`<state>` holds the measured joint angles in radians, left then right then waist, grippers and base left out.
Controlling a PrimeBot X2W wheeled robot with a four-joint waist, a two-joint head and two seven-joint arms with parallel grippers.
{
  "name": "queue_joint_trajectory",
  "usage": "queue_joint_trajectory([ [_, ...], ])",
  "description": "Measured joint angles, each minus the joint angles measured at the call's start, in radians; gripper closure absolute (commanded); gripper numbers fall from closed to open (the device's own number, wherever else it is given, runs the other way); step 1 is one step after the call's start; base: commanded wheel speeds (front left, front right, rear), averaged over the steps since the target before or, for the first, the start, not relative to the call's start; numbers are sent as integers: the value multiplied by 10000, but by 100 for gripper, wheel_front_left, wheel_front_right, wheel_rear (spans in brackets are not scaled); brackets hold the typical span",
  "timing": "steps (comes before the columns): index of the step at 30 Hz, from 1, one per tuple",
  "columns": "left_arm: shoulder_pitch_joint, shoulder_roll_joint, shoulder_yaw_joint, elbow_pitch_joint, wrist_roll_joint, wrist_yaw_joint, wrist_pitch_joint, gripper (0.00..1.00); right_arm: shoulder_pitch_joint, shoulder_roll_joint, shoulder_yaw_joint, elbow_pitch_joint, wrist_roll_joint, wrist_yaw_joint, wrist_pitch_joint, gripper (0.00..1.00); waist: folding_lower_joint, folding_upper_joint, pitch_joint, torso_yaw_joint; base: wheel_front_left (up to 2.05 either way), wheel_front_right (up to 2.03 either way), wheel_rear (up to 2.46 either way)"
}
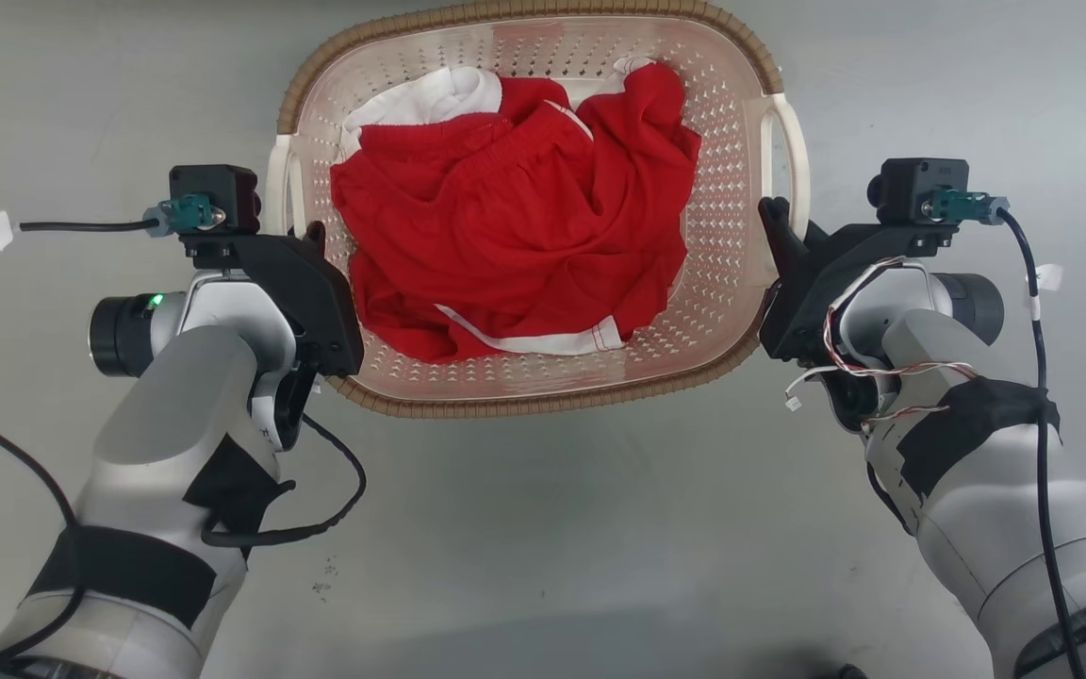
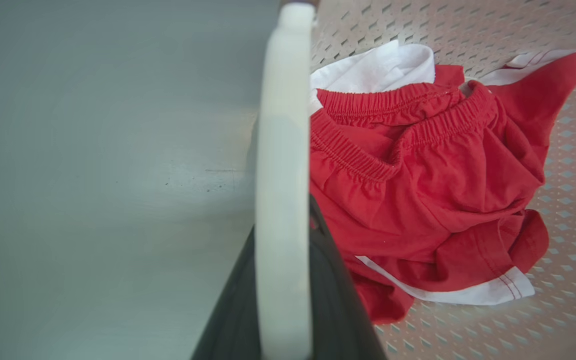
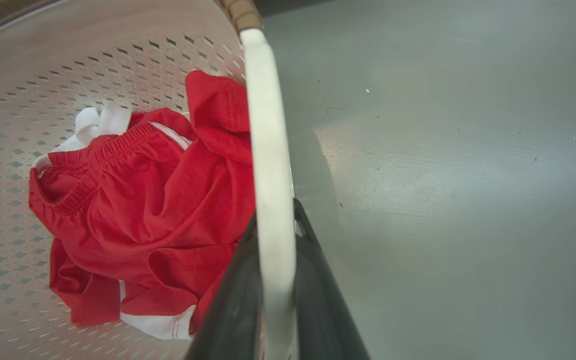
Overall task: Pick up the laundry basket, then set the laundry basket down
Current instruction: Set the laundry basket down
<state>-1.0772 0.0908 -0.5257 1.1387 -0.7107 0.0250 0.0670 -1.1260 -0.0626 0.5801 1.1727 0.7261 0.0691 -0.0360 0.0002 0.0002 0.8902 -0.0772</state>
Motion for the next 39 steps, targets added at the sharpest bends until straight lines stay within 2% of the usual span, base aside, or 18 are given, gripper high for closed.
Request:
queue_joint_trajectory([
  [9,-238,-33,-15,203,98,-90,-430,100,-196,-15,2,163,0,13,-445,100,-6,-6,510,16,0,0,0],
  [21,-366,-174,-36,537,171,-174,-694,100,-319,-6,0,387,0,94,-554,100,-3,-5,506,61,0,0,0],
  [22,-378,-192,-29,564,169,-174,-694,100,-324,-4,0,405,0,100,-568,74,-3,-4,498,65,0,0,0],
  [23,-394,-213,-10,596,167,-174,-692,95,-329,-2,-8,420,6,102,-568,52,-3,-3,490,70,0,0,0],
  [24,-413,-219,-13,631,167,-174,-692,69,-337,-6,-17,443,25,102,-568,17,-2,-3,480,74,0,0,0],
  [25,-422,-224,-25,656,169,-188,-692,57,-342,-13,-23,483,27,102,-568,0,-1,-2,469,77,0,0,0],
  [26,-422,-213,-25,727,169,-201,-692,15,-342,-36,-38,525,31,100,-579,0,0,-1,453,81,0,0,0],
  [27,-413,-186,-25,817,169,-207,-690,0,-342,-94,-52,577,52,102,-581,0,1,0,427,83,0,0,0],
  [39,-359,-155,-38,1129,165,-247,-702,0,-308,-121,44,765,144,192,-466,0,0,0,-138,125,0,0,0],
])
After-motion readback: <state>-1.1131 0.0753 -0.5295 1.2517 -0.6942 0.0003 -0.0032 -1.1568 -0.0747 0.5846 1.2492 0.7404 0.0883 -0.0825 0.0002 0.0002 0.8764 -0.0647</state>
